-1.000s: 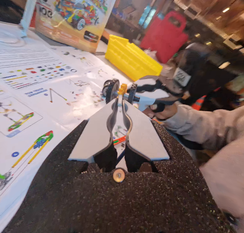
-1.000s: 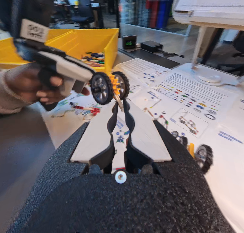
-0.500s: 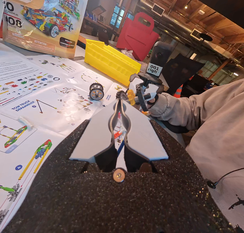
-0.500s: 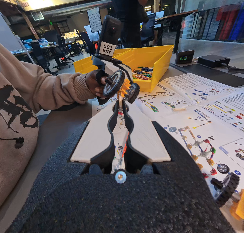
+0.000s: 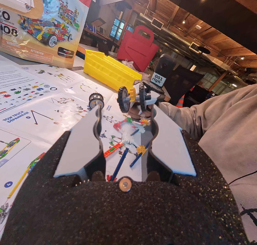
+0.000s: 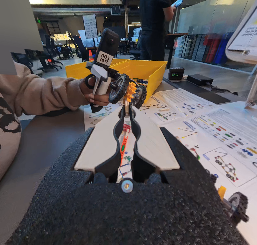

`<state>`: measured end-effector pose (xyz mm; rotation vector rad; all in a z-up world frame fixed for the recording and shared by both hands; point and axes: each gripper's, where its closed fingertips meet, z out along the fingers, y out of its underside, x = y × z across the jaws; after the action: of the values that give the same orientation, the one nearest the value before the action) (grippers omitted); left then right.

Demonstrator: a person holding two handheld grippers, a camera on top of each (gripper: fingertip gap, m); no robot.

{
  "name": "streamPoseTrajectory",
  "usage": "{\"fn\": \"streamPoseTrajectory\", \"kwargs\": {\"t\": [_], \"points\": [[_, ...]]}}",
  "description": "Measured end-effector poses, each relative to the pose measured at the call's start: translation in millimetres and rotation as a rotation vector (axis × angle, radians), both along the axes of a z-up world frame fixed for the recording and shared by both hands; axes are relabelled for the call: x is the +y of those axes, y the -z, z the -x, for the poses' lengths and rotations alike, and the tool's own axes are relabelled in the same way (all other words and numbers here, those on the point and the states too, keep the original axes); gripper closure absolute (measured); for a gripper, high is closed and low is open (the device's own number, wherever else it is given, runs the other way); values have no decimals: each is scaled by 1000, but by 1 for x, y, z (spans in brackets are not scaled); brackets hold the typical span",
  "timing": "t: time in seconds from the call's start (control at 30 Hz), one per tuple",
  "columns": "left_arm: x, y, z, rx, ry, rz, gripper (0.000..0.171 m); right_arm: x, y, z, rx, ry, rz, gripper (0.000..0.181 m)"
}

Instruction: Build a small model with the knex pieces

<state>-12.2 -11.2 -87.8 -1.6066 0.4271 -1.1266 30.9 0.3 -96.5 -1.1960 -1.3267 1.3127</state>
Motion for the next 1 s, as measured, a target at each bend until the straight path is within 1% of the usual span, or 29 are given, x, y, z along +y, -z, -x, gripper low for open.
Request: {"fn": "streamPoseTrajectory", "kwargs": {"t": [0.07, 0.1, 0.13, 0.2, 0.27, 0.37, 0.47, 0.57, 0.63, 0.77, 0.83, 0.87, 0.9, 1.0], "points": [[-4, 3, -14, 29, 51, -2, 83, -11, 1, 4, -12, -11, -120, 178], [-7, 4, -23, 43, 94, 2, 79, -17, 1, 6, -18, -15, -174, 178], [-10, 8, -33, 64, 136, 11, 80, -22, 1, 8, -20, -14, -229, 179], [-18, 13, -45, 135, 190, -27, 107, -28, 3, 12, -45, -3, -336, 178], [-21, 15, -47, 232, 173, -116, 107, -31, 4, 11, -66, 16, -425, 178], [-23, 23, -47, 442, 118, -261, 108, -35, 13, 10, -136, 15, -501, 178], [-25, 28, -49, 627, 56, -396, 108, -37, 25, 11, -213, 8, -529, 178], [-29, 27, -54, 751, 32, -508, 108, -41, 30, 13, -225, -9, -509, 177], [-30, 25, -54, 785, 18, -554, 108, -41, 26, 13, -201, -3, -508, 175], [-34, 17, -54, 772, 6, -602, 108, -40, 21, 12, -188, 0, -503, 164], [-35, 16, -55, 779, 4, -619, 108, -42, 19, 12, -177, -3, -510, 166], [-36, 15, -56, 781, 0, -631, 108, -44, 18, 12, -173, -3, -518, 171], [-37, 13, -57, 778, -1, -643, 108, -44, 18, 13, -180, 0, -527, 172], [-40, 8, -61, 768, 1, -670, 108, -46, 21, 15, -181, -3, -534, 169]]}}
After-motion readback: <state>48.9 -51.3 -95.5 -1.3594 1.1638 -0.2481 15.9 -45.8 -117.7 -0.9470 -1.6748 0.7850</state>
